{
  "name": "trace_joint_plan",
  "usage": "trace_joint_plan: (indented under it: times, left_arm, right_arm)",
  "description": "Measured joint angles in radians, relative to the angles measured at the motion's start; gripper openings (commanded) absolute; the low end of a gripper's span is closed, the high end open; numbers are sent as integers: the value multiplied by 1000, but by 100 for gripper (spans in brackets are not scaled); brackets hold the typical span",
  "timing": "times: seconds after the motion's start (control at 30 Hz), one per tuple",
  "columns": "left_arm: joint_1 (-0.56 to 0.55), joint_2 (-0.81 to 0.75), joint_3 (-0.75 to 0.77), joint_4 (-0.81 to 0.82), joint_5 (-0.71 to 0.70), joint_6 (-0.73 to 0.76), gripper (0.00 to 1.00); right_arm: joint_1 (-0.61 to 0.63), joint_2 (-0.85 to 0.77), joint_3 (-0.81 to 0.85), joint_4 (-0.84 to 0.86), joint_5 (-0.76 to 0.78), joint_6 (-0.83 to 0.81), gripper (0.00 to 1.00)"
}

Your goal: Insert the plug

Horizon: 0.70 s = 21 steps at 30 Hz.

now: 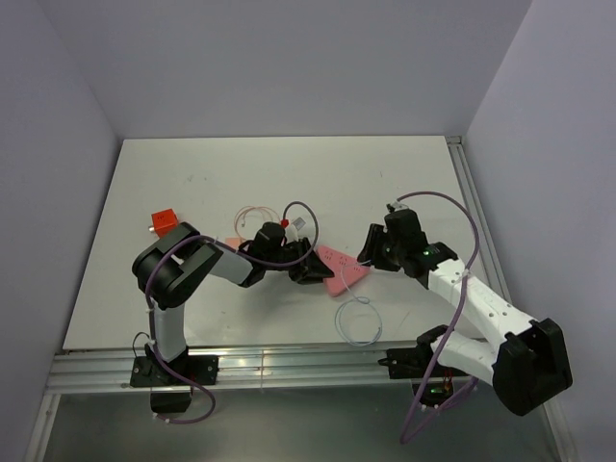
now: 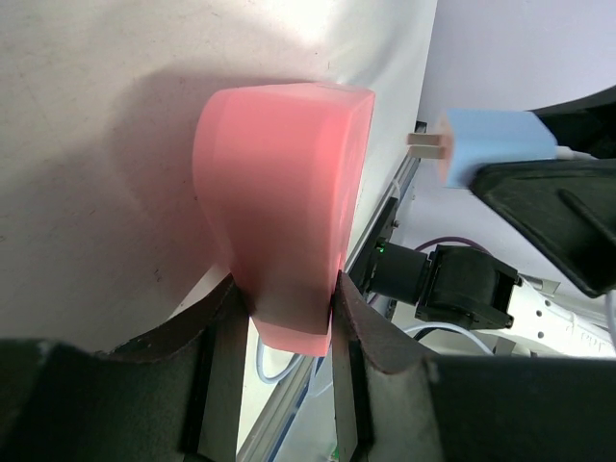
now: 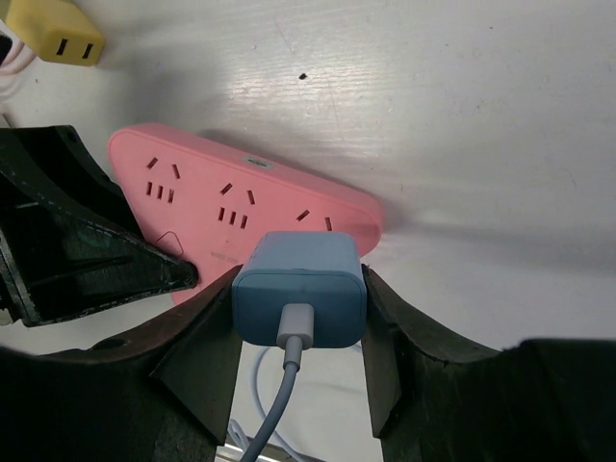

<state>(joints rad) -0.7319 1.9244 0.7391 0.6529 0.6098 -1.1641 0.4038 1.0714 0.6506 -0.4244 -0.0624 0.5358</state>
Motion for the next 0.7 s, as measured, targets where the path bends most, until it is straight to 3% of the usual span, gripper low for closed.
trace_joint_plan:
  times: [0.7]
  left_arm:
    - [2,2,-43,66,-3,-51,0]
  right_arm:
    - [31,77,-11,42,-9,102,0]
